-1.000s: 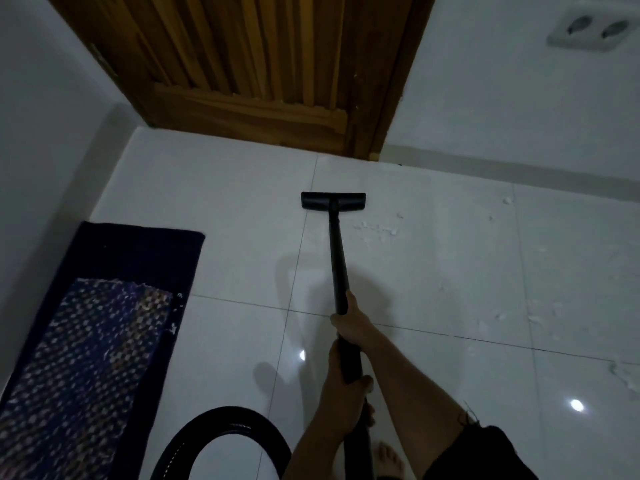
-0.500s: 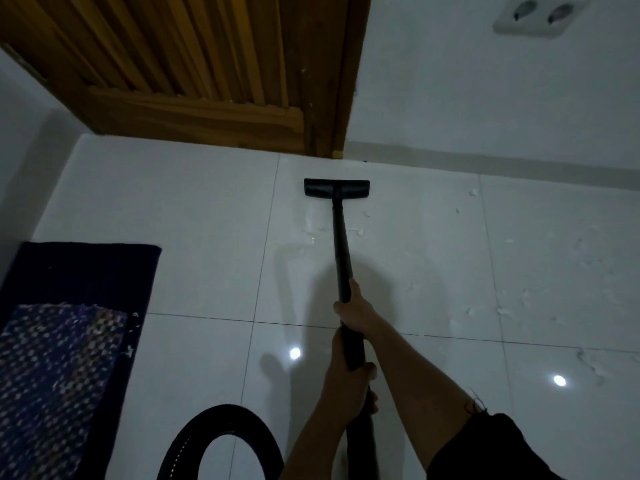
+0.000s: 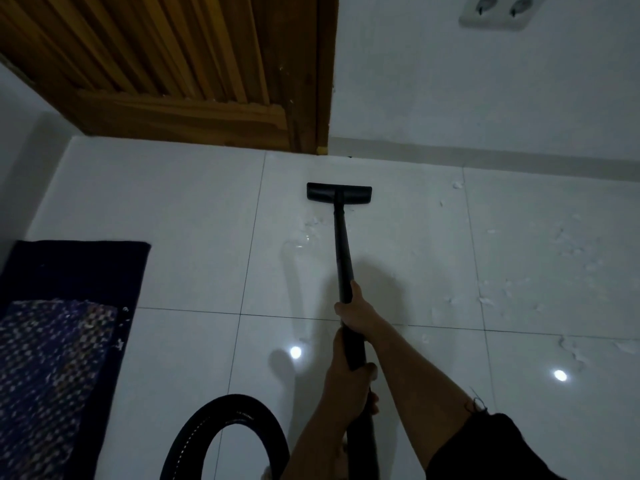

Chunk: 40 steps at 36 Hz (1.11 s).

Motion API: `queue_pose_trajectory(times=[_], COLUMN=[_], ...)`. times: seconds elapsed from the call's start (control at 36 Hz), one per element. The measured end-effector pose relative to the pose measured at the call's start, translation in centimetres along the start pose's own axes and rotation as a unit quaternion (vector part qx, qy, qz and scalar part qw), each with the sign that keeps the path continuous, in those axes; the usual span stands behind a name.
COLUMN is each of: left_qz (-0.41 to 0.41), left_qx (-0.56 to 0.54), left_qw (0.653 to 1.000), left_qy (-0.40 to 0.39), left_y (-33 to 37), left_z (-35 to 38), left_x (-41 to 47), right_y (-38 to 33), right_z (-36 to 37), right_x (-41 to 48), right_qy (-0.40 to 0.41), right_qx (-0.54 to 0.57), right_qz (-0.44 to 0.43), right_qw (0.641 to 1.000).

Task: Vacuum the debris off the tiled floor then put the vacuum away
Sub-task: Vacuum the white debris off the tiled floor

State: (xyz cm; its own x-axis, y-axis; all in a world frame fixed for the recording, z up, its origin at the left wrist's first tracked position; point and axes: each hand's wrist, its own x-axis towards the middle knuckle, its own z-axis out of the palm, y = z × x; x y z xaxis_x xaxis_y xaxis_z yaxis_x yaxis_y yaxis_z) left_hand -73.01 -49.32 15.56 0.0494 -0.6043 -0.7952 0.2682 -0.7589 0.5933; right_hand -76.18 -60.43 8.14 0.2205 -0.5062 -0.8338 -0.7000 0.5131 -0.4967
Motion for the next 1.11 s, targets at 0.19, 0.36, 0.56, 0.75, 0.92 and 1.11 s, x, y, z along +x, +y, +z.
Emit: queue_pose_trajectory(times=[0.19,0.36,0.56,0.75,0.92,1.11], left_qz=[-0.002,0.005,0.036,0.033,0.030,0.028], left_qx=[-0.001,-0.001,0.030,0.027,0.027,0.034], left_qw=[1.000,1.000,0.999,0.999,0.999,0.999], left_qy=[0.008,0.004,0.006,-0.016,-0.026,-0.020], left_y=[-1.6,-2.8,-3.4,-4.8,-6.4,-8.2], left_z=[1.0,0.8,-0.3,-1.6,-2.7,-4.2], left_x=[-1.5,-3.3,-5.1,-7.0,-8.0,-8.7], right_y=[1.7,2.5,2.9,3.6,4.4,5.0], right_z=[0.5,1.9,3.4,5.3,7.1,9.2], right_x=[-1.7,-3.1,-4.6,-6.0,-7.2,-7.9], right_qy=[0.010,0.015,0.018,0.028,0.031,0.029], right_qx=[-0.005,0.001,0.008,0.005,0.006,0.011], right_qz=[0.006,0.002,-0.002,0.001,0.009,0.014], right_qw=[1.000,1.000,1.000,1.000,0.999,0.999])
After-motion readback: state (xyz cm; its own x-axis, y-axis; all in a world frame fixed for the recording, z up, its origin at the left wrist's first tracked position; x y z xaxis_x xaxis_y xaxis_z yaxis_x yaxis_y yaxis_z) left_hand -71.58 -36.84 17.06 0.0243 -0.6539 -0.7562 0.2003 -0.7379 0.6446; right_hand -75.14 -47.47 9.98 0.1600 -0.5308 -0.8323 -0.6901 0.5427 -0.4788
